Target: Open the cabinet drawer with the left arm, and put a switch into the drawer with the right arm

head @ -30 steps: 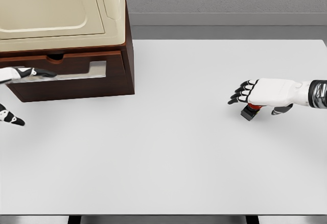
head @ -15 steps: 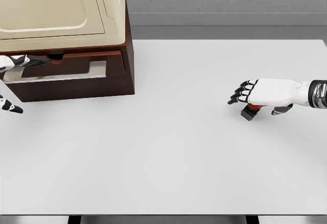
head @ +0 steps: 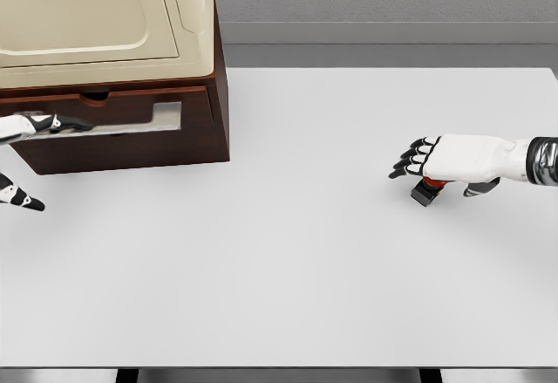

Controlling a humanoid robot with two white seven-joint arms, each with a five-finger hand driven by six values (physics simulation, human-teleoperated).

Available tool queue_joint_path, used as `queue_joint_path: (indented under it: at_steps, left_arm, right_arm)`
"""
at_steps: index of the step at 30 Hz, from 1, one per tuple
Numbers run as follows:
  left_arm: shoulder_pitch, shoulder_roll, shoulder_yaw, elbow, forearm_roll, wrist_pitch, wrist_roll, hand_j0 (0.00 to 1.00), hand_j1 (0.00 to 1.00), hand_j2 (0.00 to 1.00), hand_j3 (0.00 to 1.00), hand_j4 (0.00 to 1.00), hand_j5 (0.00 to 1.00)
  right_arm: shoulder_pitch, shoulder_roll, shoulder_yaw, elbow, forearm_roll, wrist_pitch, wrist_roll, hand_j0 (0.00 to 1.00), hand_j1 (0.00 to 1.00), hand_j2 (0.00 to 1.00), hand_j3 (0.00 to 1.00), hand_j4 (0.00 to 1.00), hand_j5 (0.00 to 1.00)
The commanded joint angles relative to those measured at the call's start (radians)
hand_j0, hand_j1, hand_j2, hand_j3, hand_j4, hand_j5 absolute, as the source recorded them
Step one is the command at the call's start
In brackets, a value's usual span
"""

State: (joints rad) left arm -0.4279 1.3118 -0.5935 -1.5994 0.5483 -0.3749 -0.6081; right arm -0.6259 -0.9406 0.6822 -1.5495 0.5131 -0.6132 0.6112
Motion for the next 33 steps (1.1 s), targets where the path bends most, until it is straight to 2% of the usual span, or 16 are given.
queue_joint_path:
  at_steps: [1, 12, 25, 28, 33]
  left_arm:
    - [0.000, 0.003, -0.012, -0.002, 0.001, -0.022, -0.003, 1.00, 1.00, 1.00, 1.00, 1.00, 1.00]
    - [0.003, 0.060, -0.057, -0.002, 0.005, -0.136, -0.003, 1.00, 1.00, 1.00, 1.00, 1.00, 1.00]
    - [0.008, 0.098, -0.083, -0.022, 0.010, -0.185, -0.003, 1.00, 1.00, 1.00, 1.00, 1.00, 1.00]
    - [0.047, 0.119, -0.088, -0.040, 0.018, -0.219, -0.003, 1.00, 1.00, 1.00, 1.00, 1.00, 1.00]
    - [0.051, 0.135, -0.092, -0.040, 0.027, -0.236, -0.003, 1.00, 1.00, 1.00, 1.00, 1.00, 1.00]
  right_arm:
    - [0.000, -0.001, -0.001, 0.000, -0.004, 0.002, 0.000, 1.00, 1.00, 1.00, 1.00, 1.00, 1.00]
    - [0.000, -0.003, -0.004, 0.000, -0.005, 0.002, 0.000, 1.00, 1.00, 1.00, 1.00, 1.00, 1.00]
    - [0.000, -0.004, -0.004, 0.000, -0.005, 0.002, 0.000, 1.00, 1.00, 1.00, 1.00, 1.00, 1.00]
    - [0.000, -0.006, -0.004, 0.000, -0.005, 0.002, 0.000, 1.00, 1.00, 1.00, 1.00, 1.00, 1.00]
    - [0.000, -0.006, -0.004, -0.001, -0.005, 0.002, 0.000, 1.00, 1.00, 1.00, 1.00, 1.00, 1.00]
